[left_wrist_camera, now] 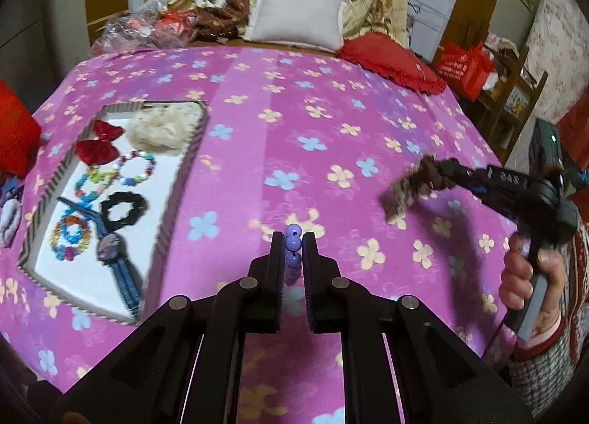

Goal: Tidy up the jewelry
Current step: 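Carry the purple bracelet in the left tool while the right carries the scrunchie to the tray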

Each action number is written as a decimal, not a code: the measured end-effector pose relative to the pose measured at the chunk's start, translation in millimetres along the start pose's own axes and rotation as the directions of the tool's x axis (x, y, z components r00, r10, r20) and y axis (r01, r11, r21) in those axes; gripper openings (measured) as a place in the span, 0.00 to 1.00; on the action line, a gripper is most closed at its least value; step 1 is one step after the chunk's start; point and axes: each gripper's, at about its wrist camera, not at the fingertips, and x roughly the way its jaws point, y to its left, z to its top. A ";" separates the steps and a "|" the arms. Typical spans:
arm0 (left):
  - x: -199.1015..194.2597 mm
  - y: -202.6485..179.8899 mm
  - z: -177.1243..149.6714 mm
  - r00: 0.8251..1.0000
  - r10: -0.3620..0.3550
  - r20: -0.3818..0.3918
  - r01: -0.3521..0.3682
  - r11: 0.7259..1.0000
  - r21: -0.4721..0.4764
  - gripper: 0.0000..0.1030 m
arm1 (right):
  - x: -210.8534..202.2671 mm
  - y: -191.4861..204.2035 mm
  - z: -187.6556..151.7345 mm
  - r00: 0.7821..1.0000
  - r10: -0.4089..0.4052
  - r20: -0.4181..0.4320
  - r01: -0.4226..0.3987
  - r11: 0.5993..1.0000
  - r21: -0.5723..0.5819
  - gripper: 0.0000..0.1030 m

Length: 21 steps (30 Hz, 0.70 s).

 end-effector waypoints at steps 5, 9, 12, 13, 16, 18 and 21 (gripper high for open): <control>-36.2 39.3 -4.6 0.997 0.025 0.070 -0.023 0.999 -0.039 0.08 | -0.4 33.6 -32.1 1.000 0.005 -0.009 -0.006 0.998 -0.059 0.11; -57.9 77.9 -11.6 0.994 0.045 0.098 -0.034 0.993 -0.114 0.08 | -4.8 52.6 -56.0 1.000 0.023 -0.020 -0.025 0.996 -0.091 0.11; -71.4 105.5 -16.7 0.991 0.067 0.116 -0.047 0.985 -0.165 0.08 | -6.3 59.4 -77.8 0.999 0.025 -0.041 -0.029 0.995 -0.093 0.11; -75.7 114.5 -18.2 0.990 0.076 0.121 -0.053 0.982 -0.183 0.08 | -5.1 59.1 -88.8 0.998 0.006 -0.057 -0.012 0.996 -0.090 0.11; -87.3 138.1 -23.3 0.988 0.083 0.132 -0.051 0.971 -0.234 0.08 | -4.7 58.7 -110.5 0.988 -0.140 -0.056 0.132 0.982 -0.132 0.11; -92.0 148.5 -27.0 0.986 0.091 0.139 -0.053 0.966 -0.252 0.08 | -7.8 60.1 -120.4 0.974 -0.226 -0.035 0.217 0.961 -0.172 0.14; -95.2 160.2 -32.4 0.985 0.092 0.143 -0.050 0.961 -0.271 0.08 | -18.5 57.1 -125.6 0.966 -0.259 0.015 0.258 0.953 -0.157 0.54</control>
